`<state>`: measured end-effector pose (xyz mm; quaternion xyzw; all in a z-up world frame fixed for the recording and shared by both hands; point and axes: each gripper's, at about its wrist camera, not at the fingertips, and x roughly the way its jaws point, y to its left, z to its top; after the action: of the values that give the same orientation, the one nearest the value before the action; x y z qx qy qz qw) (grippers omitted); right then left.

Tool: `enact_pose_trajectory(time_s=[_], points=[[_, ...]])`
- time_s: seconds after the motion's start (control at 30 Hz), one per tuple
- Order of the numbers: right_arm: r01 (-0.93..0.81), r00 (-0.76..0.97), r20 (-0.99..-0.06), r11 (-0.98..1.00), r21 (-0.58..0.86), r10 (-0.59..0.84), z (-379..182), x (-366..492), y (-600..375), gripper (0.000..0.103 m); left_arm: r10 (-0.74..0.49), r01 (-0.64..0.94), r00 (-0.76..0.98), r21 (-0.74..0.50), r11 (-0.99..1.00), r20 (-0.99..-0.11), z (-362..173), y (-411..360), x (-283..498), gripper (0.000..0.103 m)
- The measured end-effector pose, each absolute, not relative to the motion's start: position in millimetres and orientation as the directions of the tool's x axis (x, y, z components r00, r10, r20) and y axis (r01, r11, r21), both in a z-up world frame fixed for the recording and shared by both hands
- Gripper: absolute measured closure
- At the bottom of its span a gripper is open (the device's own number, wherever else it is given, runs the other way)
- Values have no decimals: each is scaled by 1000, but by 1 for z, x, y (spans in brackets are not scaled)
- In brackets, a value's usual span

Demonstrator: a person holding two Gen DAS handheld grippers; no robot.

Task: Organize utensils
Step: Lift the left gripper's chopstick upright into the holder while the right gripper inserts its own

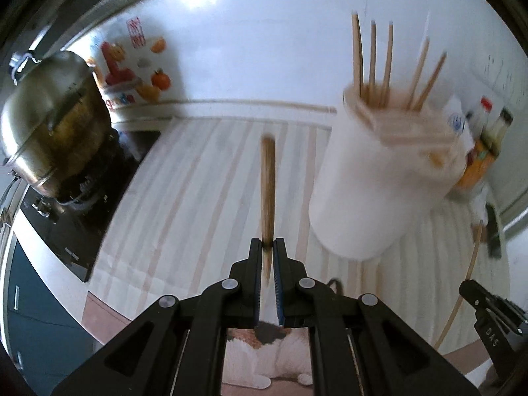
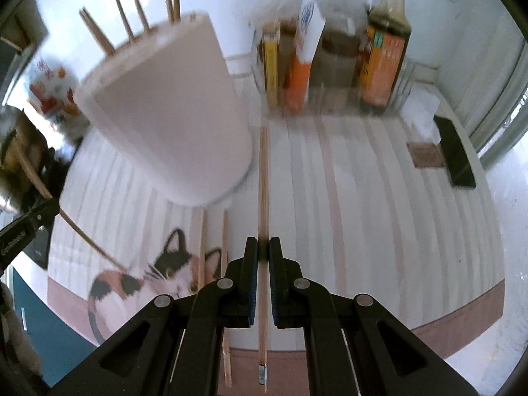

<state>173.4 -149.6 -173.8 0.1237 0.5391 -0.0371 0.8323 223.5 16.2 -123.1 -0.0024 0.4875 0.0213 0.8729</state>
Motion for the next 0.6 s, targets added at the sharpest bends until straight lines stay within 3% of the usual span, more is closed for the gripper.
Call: enact_pose_trajectory(time_s=[0.27,0.6], points=[[250,539,-839,937,245,76,-127,183,-165,96,-43,-78,634,-119,990,-772,-55,35,223,99],[196,742,-656,892,407,137,-16,220,-179,96,-185,0,749,-279,960,-637,39,29,242,99]])
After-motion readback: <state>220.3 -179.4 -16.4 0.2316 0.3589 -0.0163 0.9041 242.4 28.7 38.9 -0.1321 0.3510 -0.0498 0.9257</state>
